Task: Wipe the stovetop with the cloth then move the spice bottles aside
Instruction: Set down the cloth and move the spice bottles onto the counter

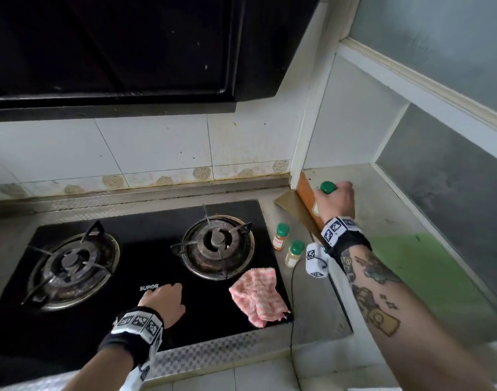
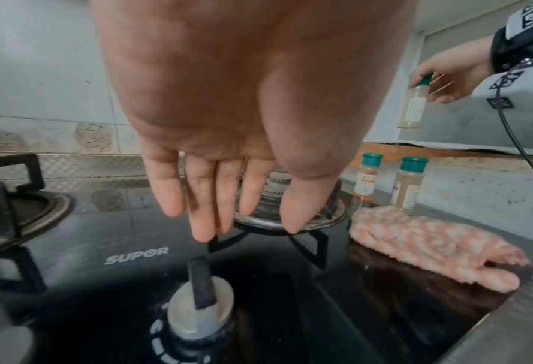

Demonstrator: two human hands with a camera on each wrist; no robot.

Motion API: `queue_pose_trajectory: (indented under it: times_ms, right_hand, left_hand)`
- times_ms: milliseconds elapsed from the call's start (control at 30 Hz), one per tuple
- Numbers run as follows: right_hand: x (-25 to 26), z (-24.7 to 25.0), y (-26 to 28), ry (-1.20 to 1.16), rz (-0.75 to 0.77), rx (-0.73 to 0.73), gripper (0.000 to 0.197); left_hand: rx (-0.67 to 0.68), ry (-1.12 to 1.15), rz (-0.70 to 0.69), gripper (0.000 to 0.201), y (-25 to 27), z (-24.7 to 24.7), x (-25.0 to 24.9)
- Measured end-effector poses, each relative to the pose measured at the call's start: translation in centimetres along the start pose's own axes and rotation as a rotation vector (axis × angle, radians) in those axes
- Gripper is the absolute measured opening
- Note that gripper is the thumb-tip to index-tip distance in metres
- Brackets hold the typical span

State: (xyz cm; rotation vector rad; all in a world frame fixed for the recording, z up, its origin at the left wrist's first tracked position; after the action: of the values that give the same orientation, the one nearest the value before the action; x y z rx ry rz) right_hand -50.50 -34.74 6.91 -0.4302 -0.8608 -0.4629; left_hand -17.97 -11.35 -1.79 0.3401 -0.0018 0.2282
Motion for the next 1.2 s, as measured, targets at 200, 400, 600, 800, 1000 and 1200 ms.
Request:
queue_pose_trajectory:
  times_ms: [200, 400, 600, 800, 1000, 1200]
  right_hand:
    - [1.0, -3.2, -6.6, 0.141, -0.019, 0.085, 0.050]
    - [0.9, -6.7, -11.5, 0.249, 0.031, 0.153, 0.048]
    - [1.7, -9.7, -14.0, 0.254, 0.074, 0.164, 0.046]
    - [2.5, -11.6, -15.4, 0.241, 0.116, 0.136, 0.044]
    - [1.9, -10.6, -14.1, 0.269, 0.076, 0.103, 0.057]
    - [1.5, -8.0, -9.7, 0.180, 0.116, 0.117, 0.056]
  left_hand:
    - [-0.018, 0.096, 0.057, 0.036, 0.4, 0.5, 1.7]
    - [-0.058, 0.136, 0.074, 0.030, 0.5, -0.3, 2.3]
    - [-0.092, 0.141, 0.048, 0.036, 0.5, -0.6, 1.4]
    - [-0.100, 0.197, 0.087, 0.038, 1.0, -0.1, 1.5]
    - [-0.060, 0.228, 0.114, 0.043, 0.8, 0.8, 1.6]
    - [-0.050, 0.214, 0.072, 0.046, -0.5, 1.5, 0.5]
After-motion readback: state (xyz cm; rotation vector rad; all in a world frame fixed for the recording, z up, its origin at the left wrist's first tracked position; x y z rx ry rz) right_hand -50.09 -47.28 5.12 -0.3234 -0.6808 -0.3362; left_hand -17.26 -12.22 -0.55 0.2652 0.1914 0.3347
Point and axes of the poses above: each hand's wrist, its own y-axis away from the middle knuckle, its own z-axis out of the back of the hand, x = y × z, the point moved 1 cm from there along -y, towards the middle knuckle, and after that the axes turned 12 degrees about -x, right-handed, at the moved point
